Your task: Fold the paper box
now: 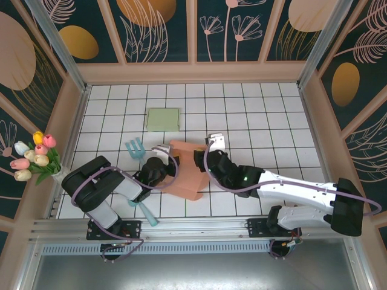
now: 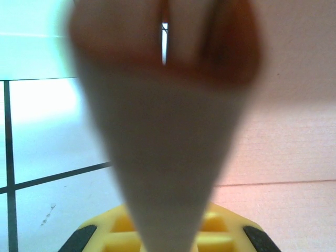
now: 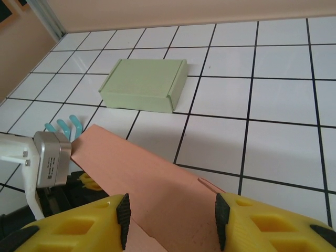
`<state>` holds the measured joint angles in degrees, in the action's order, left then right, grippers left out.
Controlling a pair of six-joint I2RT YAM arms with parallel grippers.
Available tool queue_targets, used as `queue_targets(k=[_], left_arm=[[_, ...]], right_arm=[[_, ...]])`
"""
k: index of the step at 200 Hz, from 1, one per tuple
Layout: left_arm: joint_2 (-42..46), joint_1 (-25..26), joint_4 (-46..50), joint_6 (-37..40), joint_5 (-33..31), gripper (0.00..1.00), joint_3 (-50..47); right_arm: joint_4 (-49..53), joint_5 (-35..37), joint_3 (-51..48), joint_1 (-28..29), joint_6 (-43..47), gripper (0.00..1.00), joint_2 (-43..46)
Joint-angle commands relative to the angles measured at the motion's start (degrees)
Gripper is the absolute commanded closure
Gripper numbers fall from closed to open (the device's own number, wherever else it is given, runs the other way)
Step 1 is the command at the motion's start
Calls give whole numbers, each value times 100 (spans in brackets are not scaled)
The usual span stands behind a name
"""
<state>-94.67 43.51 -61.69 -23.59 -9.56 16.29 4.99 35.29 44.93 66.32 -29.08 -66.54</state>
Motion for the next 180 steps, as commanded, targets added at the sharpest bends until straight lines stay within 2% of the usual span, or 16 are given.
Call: queue_targets(k=[1, 24, 92, 126, 160, 180], left_arm=[[-34, 16, 299, -105, -384, 100, 203], [-12, 17, 489, -173, -690, 100, 236], [125, 17, 501, -304, -788, 100, 155], [72, 17, 493, -410, -775, 100, 205], [-92, 26, 422, -488, -603, 100, 296], [-155, 24, 324, -541, -522, 100, 279]], right_arm=[[-312, -339, -74, -76, -98, 52, -8], [-353, -435, -37, -118, -90, 52, -68], [-534, -713, -283, -658, -142, 51, -391], [-1032, -1555, -511, -954, -170, 51, -515], [-2116, -2672, -892, -1099, -274, 51, -533], [-2439, -3012, -1009, -1225, -443, 51, -587]])
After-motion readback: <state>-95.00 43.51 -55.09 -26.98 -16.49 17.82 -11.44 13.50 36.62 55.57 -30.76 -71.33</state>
